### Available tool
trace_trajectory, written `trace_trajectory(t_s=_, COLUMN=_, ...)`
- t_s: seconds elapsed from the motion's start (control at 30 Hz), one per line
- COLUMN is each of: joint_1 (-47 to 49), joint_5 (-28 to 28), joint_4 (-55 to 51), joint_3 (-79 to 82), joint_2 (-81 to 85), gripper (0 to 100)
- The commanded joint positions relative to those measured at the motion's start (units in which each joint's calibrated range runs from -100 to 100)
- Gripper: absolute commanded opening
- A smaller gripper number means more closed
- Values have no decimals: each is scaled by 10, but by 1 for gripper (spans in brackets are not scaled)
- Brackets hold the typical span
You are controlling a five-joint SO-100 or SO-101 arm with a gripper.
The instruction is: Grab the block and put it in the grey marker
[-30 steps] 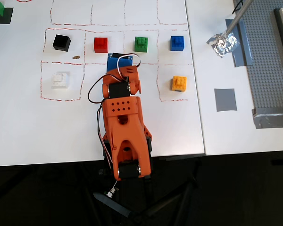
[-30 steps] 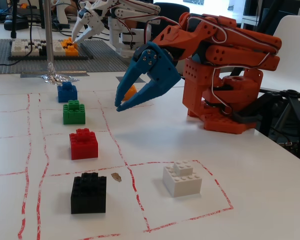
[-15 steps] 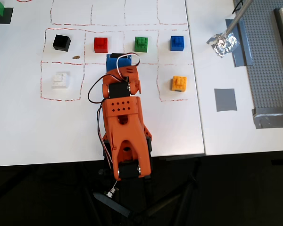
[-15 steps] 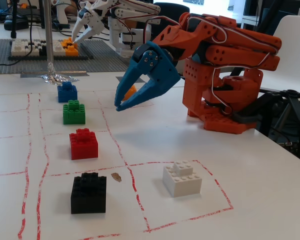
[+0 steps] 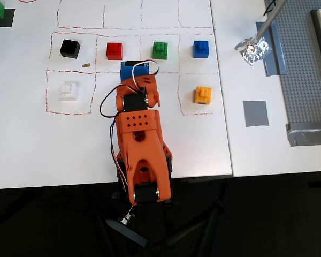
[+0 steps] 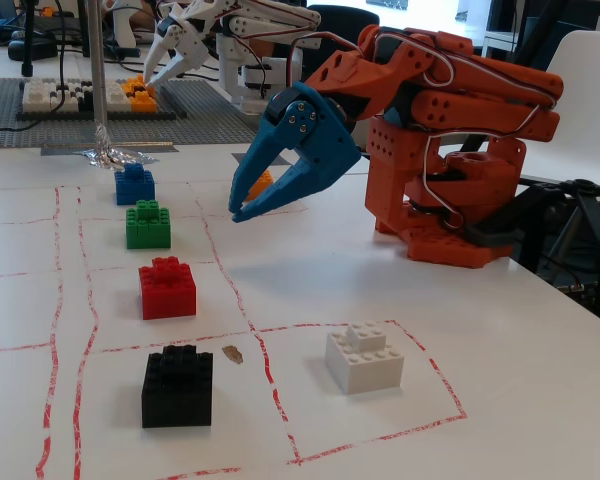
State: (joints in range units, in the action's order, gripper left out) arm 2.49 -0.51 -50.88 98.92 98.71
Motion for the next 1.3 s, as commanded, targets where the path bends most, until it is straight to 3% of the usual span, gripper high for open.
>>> trace_trajectory(t_s=0.0, joint_1=13, joint_5=9, joint_4=-3, joint_3=9, joint_2=9, gripper=0)
trace_trajectory(t_s=0.3, joint_1=12, joint_5=10, joint_4=-3, joint_3=-5, joint_2=-1, gripper=0)
trace_trajectory(t_s=0.57, joint_1=38, joint_5=38, joint_4=-11, joint_3=-159, joint_2=-143, gripper=0)
trace_trajectory(t_s=0.8, joint_1=91, joint_5=26, joint_4=-112, joint_3=-352, joint_2=-284, gripper=0)
trace_trajectory(t_s=1.27, joint_1=203, joint_5=-69, joint_4=-328, joint_3=-771, joint_2=-636, gripper=0)
